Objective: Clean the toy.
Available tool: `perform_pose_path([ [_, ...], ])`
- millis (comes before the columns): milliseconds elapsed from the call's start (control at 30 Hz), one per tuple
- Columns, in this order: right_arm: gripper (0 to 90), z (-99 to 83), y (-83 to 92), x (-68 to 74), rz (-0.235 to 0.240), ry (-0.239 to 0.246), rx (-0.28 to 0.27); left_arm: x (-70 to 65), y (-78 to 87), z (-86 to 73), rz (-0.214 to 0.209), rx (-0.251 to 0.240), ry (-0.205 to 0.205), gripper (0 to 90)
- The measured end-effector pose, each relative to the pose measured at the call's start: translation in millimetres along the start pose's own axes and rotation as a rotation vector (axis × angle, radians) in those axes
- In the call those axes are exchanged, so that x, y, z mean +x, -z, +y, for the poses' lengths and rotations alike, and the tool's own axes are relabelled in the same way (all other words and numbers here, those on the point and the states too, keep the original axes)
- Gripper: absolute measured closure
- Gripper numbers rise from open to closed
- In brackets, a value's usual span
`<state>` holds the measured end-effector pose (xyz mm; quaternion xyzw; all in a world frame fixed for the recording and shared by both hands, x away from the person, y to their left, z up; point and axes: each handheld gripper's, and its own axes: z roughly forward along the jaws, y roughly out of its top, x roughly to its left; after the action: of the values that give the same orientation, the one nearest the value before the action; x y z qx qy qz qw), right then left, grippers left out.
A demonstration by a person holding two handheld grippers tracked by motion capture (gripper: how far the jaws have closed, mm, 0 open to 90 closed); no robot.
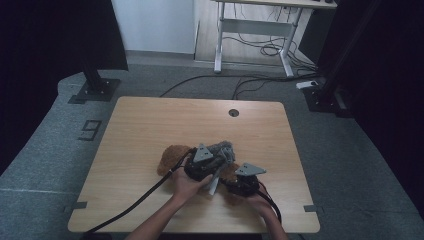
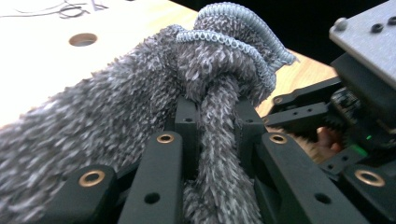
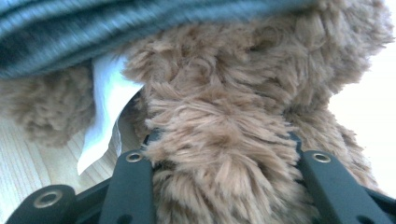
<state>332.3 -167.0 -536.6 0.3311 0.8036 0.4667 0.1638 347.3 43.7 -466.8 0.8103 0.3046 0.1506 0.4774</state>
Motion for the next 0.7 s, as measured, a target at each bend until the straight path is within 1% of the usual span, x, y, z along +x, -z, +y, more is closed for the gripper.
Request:
perform_pose_path([
  [133, 55.4, -0.1, 0.0, -0.1, -0.002, 0.0, -0.002, 12.2, 13.6, -10.4, 0.051, -0.009, 0.008, 76.5],
  [167, 55.4, -0.2, 0.0, -0.2, -0.001, 0.0, -0.002, 16.6, 19.1, -14.2, 0.068, -0.01, 0.012, 76.5],
  [233, 55.4, -0.3, 0.1, -0.4, 0.001, -0.001, -0.003, 26.1, 29.0, -20.8, 0.095, -0.009, 0.029, 76.6],
  [300, 55.4, -0.4, 0.2, -0.5, 0.003, -0.001, -0.003, 38.4, 39.9, -28.0, 0.114, -0.016, 0.061, 76.6],
  [367, 55.4, -0.3, 0.3, -0.5, 0.007, -0.002, -0.004, 49.0, 50.4, -33.8, 0.126, -0.025, 0.082, 76.7],
  [400, 55.4, -0.3, 0.2, -0.4, 0.008, -0.003, -0.004, 53.7, 56.8, -36.9, 0.128, -0.036, 0.096, 76.8],
  [433, 55.4, -0.4, 0.1, -0.1, 0.008, -0.004, -0.004, 57.7, 63.9, -39.9, 0.14, -0.048, 0.104, 76.7],
  [467, 55.4, -0.4, 0.2, -0.1, 0.008, -0.005, -0.004, 62.7, 72.8, -44.3, 0.16, -0.067, 0.116, 76.7],
  [500, 55.4, -0.5, 0.3, -0.2, 0.008, -0.006, -0.004, 66.5, 77.7, -47.3, 0.169, -0.073, 0.126, 76.7],
  [567, 55.4, -0.9, 0.4, -0.2, 0.008, -0.006, -0.006, 80.4, 90.3, -57.5, 0.184, -0.092, 0.178, 76.6],
  [600, 55.4, -1.0, 0.4, -0.3, 0.008, -0.007, -0.006, 86.7, 94.9, -62.2, 0.199, -0.093, 0.201, 76.6],
  [667, 55.4, -1.1, 0.3, -0.5, 0.009, -0.008, -0.007, 98.4, 100.0, -71.9, 0.226, -0.079, 0.236, 76.5],
  [700, 55.4, -1.1, 0.4, -0.5, 0.008, -0.009, -0.007, 106.5, 100.6, -80.9, 0.222, -0.063, 0.267, 76.4],
])
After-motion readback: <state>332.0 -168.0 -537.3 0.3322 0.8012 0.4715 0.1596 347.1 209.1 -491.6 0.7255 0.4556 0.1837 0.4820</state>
